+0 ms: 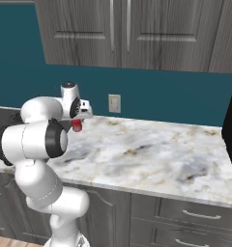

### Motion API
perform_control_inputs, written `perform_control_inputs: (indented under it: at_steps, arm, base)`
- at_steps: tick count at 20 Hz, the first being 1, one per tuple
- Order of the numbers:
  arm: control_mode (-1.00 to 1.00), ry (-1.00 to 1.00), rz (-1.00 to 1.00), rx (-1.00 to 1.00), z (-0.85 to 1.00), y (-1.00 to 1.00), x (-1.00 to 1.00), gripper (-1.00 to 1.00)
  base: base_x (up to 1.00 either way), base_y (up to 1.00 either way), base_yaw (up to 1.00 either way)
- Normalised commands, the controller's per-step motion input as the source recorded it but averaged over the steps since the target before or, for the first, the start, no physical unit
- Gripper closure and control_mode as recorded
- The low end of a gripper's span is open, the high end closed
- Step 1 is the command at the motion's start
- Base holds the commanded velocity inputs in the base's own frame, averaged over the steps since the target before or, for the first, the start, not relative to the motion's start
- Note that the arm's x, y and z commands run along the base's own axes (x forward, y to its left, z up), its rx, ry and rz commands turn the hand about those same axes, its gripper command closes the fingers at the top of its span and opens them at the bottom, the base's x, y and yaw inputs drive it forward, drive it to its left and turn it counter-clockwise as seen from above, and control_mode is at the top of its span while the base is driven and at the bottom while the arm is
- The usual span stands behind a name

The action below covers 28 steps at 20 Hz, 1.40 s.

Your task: Four empty soda cans are scattered around the kitchen. Gather all the cans and cluster them next to the stove for recycling.

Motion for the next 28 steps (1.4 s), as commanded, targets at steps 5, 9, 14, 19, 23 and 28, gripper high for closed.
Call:
perform_control_inputs:
  at_steps: [5, 9, 14, 19, 23, 28]
  arm:
    - [-1.0, 0.0, 0.06, 0.0, -0.18, 0.1, 0.19, 1.0]
    - [-1.0, 0.0, 0.04, 0.0, -0.15, 0.15, 0.16, 1.0]
    - [-1.0, 0.0, 0.03, 0.0, -0.17, 0.08, 0.15, 1.0]
    - [-1.0, 0.0, 0.02, 0.0, -0.2, 0.09, 0.2, 1.0]
    - [-1.0, 0.0, 0.02, 0.0, -0.19, 0.15, 0.23, 1.0]
    - [-1.0, 0.0, 0.02, 0.0, -0.24, 0.12, 0.19, 1.0]
  base:
    - [0.0, 0.0, 0.0]
    - [0.0, 0.0, 0.0]
    - [0.0, 0.0, 0.0]
    - [0.0, 0.0, 0.0]
    - [0.0, 0.0, 0.0]
    - [0.0, 0.0, 0.0]
